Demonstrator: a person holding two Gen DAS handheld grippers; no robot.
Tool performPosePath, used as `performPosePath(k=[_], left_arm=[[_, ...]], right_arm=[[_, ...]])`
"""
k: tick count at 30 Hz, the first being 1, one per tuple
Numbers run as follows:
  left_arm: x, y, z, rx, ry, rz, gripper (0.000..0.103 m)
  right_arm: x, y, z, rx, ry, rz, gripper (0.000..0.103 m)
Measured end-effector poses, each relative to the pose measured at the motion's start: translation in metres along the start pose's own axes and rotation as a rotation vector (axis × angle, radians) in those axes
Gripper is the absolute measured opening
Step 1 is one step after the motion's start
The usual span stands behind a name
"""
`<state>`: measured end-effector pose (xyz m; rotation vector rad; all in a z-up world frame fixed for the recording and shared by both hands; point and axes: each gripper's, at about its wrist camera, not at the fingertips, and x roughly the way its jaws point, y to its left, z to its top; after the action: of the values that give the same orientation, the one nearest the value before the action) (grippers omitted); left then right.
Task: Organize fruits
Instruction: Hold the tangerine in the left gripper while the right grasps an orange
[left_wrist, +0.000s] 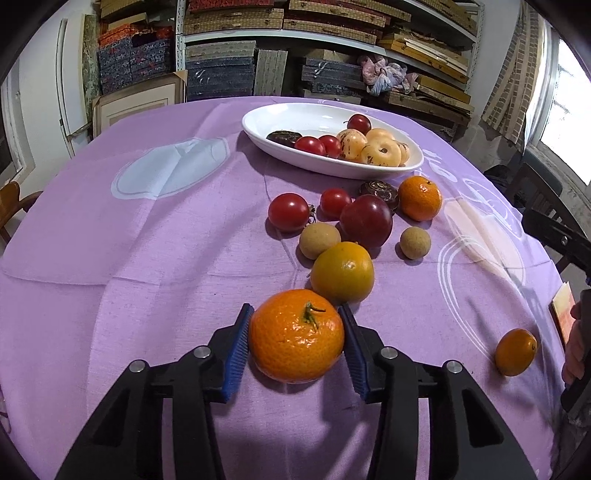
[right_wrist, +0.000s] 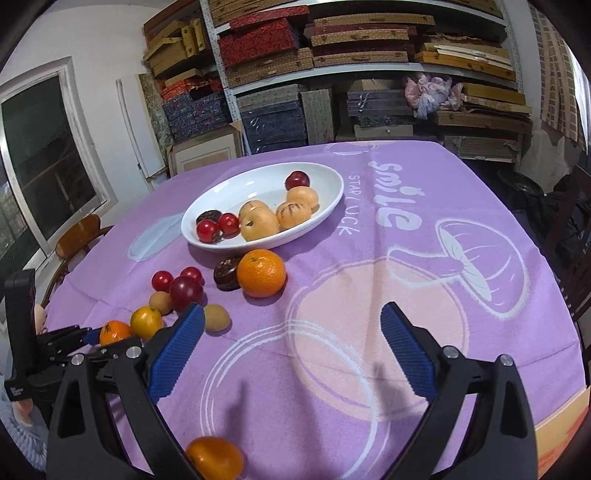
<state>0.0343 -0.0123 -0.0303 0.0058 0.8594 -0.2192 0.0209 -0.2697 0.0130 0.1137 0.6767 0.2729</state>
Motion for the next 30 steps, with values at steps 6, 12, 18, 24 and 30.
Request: performPosePath(k=[6, 12, 18, 24, 30], left_arm=[[-0.007, 0.014, 0.001, -0.011, -0.027, 0.052, 0.047], [-0.005, 0.019, 0.001, -0.029, -0.006, 0.046, 0.047], [-0.004, 0.020, 0.000, -0.028, 0.004, 0.043, 0.047], [-0.003, 0.020, 0.001, -0.025, 0.006, 0.041, 0.047], [-0.003, 0.019, -0.001, -0.016, 0.006, 0.029, 0.047]], right_arm=[[-0.008, 0.030, -0.045, -0.134, 0.108, 0.015, 0.094], [-0.007, 0.041, -0.068, -0.184, 0.175, 0.000, 0.077], [-0.007, 0.046, -0.072, -0.208, 0.191, 0.000, 0.066], [-0.006, 0.048, -0.072, -0.210, 0.207, 0.018, 0.054], [0.000, 0.053, -0.074, -0.223, 0.235, 0.032, 0.038]])
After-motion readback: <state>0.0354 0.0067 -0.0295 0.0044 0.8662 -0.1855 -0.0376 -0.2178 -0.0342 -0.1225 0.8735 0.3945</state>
